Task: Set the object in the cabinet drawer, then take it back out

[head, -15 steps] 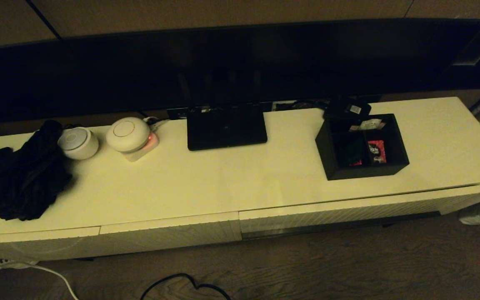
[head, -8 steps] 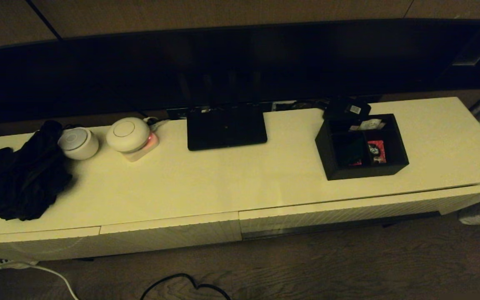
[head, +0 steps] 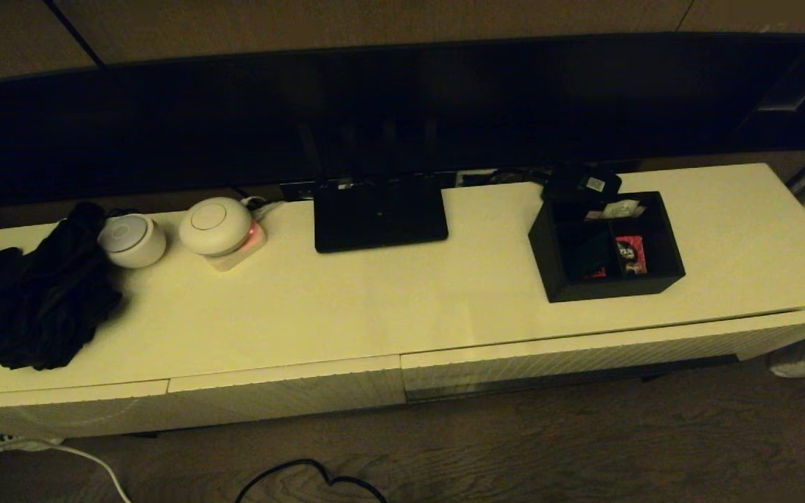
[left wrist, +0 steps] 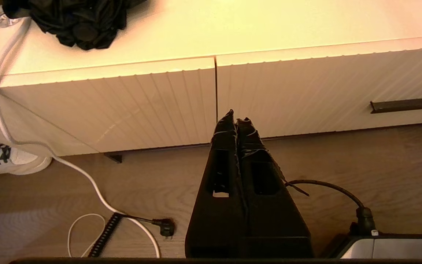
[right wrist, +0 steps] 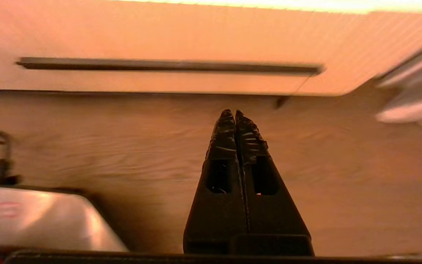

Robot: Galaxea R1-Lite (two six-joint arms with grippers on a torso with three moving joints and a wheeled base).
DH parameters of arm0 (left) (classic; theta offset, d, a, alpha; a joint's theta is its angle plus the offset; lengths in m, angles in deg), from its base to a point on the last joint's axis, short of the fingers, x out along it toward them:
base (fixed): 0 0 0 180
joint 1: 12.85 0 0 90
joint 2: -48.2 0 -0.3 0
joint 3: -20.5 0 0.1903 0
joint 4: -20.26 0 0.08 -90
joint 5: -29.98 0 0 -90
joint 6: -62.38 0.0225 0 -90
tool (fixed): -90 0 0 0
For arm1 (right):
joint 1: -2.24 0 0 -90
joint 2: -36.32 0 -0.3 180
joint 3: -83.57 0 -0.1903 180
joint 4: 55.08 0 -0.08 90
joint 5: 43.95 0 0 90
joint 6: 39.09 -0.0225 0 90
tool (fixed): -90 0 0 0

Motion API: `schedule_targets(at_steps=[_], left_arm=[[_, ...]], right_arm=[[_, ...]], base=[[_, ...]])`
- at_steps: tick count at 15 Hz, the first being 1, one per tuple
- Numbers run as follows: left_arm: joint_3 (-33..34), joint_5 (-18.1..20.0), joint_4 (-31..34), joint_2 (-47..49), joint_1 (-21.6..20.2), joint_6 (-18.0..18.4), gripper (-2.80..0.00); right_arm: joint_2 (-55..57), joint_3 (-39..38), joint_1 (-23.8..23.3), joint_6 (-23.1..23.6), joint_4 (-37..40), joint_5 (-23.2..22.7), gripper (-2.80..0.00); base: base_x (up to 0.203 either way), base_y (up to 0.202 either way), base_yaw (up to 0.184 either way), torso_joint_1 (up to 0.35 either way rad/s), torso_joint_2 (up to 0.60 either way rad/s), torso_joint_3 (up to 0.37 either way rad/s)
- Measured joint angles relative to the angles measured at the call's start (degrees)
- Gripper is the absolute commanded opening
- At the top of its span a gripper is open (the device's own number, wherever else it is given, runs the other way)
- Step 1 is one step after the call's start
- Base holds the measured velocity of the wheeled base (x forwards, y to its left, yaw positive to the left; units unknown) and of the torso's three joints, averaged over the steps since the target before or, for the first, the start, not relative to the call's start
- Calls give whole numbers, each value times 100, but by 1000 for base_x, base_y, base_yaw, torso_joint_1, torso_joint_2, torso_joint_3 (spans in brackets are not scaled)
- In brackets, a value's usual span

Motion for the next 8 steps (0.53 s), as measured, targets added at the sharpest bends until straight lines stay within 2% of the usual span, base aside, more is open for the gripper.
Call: schedule_targets(at_steps=[2, 6, 8], left_arm=[[0, 1, 0, 0, 0, 2, -280], [0, 1, 0, 0, -2, 2, -280], [0, 1, 0, 0, 0, 0, -280]], right_arm=[[-97, -249, 2, -277, -313, -32, -280], [-158, -667, 2, -269, -1075, -1, -280], [-166, -729, 7, -274, -1116, 1, -280]], base=[[0, 0, 0, 0, 0, 0], [0, 0, 0, 0, 0, 0], [0, 0, 0, 0, 0, 0]])
